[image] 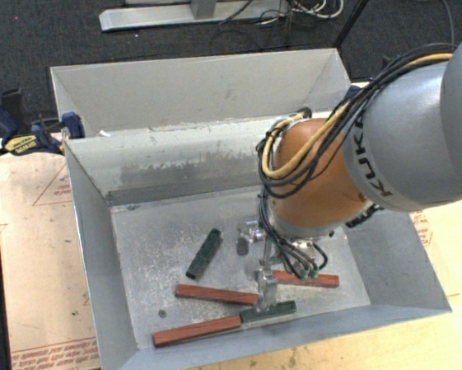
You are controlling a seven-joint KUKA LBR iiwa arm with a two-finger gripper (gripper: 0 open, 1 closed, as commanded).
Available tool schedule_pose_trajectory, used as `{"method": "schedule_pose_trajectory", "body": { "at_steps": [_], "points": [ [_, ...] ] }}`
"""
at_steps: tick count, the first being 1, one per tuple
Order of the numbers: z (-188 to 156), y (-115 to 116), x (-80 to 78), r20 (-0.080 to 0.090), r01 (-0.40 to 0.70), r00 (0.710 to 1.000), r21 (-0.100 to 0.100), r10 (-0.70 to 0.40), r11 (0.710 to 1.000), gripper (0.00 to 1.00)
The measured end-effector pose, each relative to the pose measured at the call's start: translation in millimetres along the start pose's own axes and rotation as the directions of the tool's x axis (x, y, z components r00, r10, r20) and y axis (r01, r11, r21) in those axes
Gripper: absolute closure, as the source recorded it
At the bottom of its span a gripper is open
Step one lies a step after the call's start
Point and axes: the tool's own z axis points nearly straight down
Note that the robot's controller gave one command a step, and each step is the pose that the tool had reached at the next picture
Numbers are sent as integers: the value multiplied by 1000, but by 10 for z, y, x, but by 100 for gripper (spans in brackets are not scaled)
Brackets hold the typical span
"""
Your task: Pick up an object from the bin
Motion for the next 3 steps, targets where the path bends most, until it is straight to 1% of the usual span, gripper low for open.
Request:
{"method": "schedule_pose_trajectory", "body": {
  "at_steps": [1, 2, 3],
  "points": [
    [553, -346, -134, -8, 115, 993, 0, -115, 993, 100],
    [553, -346, -135, -8, 115, 993, 0, -115, 993, 100],
    [67, -397, -126, -12, 125, 992, -1, -125, 992, 100]
  ]
}}
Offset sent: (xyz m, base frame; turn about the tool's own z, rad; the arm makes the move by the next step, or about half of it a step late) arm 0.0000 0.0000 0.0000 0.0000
